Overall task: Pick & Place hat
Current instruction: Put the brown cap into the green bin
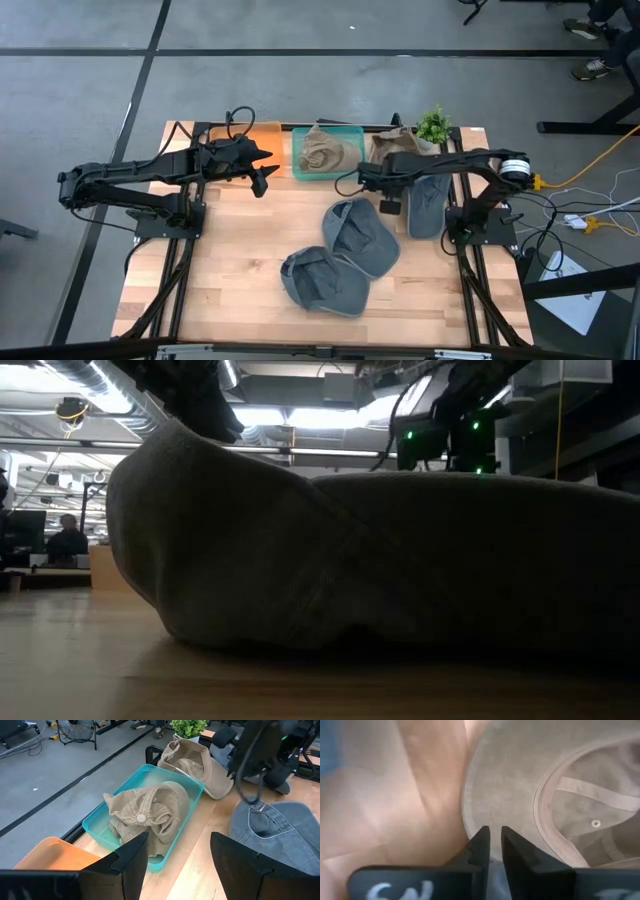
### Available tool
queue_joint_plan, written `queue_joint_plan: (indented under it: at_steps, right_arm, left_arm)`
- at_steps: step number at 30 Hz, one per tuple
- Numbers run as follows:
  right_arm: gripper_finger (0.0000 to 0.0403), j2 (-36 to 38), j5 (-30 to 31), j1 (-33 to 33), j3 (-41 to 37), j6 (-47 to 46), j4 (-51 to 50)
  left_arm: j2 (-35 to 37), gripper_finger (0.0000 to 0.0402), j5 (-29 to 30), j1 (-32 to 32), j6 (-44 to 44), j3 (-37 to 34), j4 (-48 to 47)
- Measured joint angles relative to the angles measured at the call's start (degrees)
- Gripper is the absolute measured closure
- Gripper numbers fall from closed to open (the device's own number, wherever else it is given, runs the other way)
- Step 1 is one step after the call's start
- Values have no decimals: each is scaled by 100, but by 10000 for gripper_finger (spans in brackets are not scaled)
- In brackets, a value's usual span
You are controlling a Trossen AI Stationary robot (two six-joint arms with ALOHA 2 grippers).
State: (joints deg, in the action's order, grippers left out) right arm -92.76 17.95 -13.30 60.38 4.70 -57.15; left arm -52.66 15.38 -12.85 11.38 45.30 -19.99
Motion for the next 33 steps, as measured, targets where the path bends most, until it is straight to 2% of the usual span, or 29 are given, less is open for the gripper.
queue_joint_plan:
  at_steps: [4, 11, 23, 28, 33]
  right_arm:
    - [331, 333, -68, 214, 2, -76, -22]
    - [279, 569, -663, 528, 2, -117, -37]
    - [154, 567, -502, 568, 2, 628, 30]
    - [135, 567, -491, 568, -40, 1044, 90]
    - [135, 565, -443, 568, -457, 1153, 143]
  left_arm:
    - [0, 194, 0, 1, 0, -1, 0]
    - [0, 196, 0, 0, -3, -1, 0]
    - [0, 194, 0, 0, -11, -2, 0]
    - [0, 196, 0, 1, -13, -2, 0]
    - [0, 194, 0, 1, -13, -2, 0]
